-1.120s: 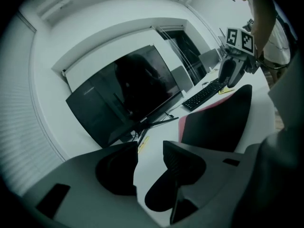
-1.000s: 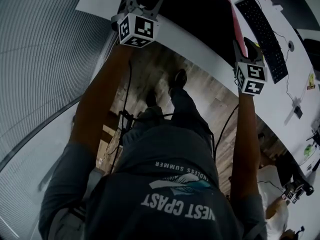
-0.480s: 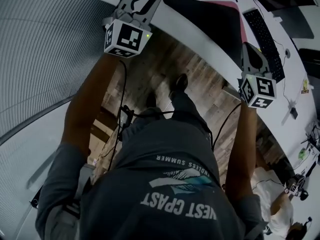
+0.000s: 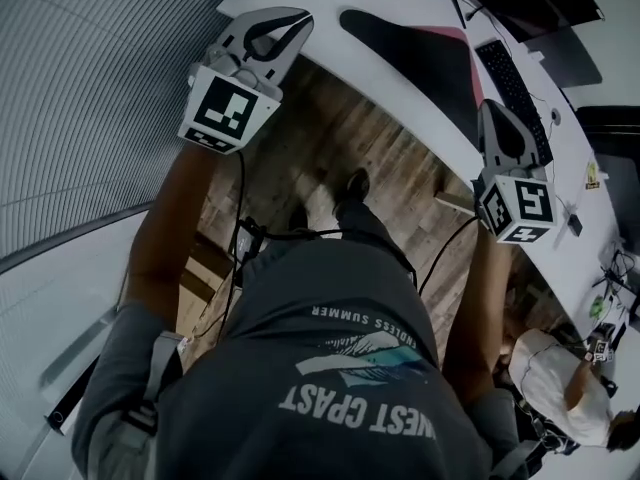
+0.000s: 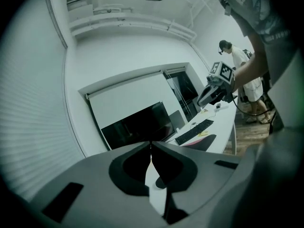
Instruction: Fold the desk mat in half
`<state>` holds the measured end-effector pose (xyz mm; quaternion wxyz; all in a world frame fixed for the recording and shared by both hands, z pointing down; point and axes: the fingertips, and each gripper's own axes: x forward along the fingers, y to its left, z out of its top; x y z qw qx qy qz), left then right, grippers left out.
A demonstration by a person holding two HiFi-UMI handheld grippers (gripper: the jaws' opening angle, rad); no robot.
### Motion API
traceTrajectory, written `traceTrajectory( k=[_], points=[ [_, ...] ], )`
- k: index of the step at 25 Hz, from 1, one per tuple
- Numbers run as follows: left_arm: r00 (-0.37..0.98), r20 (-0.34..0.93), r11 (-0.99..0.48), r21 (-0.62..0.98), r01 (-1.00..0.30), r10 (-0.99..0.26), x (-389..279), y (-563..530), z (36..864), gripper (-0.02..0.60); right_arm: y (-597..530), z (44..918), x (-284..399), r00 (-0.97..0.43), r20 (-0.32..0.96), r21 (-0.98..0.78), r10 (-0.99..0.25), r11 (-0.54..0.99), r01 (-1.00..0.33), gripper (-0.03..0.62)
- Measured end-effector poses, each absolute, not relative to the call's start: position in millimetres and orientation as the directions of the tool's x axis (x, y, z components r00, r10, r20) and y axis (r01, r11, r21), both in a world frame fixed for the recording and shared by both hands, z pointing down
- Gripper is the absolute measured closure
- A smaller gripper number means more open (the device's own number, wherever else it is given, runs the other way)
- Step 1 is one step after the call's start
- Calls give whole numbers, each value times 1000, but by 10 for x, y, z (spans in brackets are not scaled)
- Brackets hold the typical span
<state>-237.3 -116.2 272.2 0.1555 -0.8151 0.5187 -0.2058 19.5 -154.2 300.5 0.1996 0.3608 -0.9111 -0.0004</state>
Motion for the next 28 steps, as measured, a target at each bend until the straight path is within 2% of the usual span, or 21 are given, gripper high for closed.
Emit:
traceTrajectory(
  k=[16,28],
  points=[
    [458,78,-446,-412,-794,-886,-2348,-225,2066,558,-586,2047,-110,-736,218,219,-640,767,-603,568],
    [488,68,-485,-293,-824,-870,-2100,169,2148,558,-306,1963,211,-680,239,256,-693,721,-644,569]
  ],
)
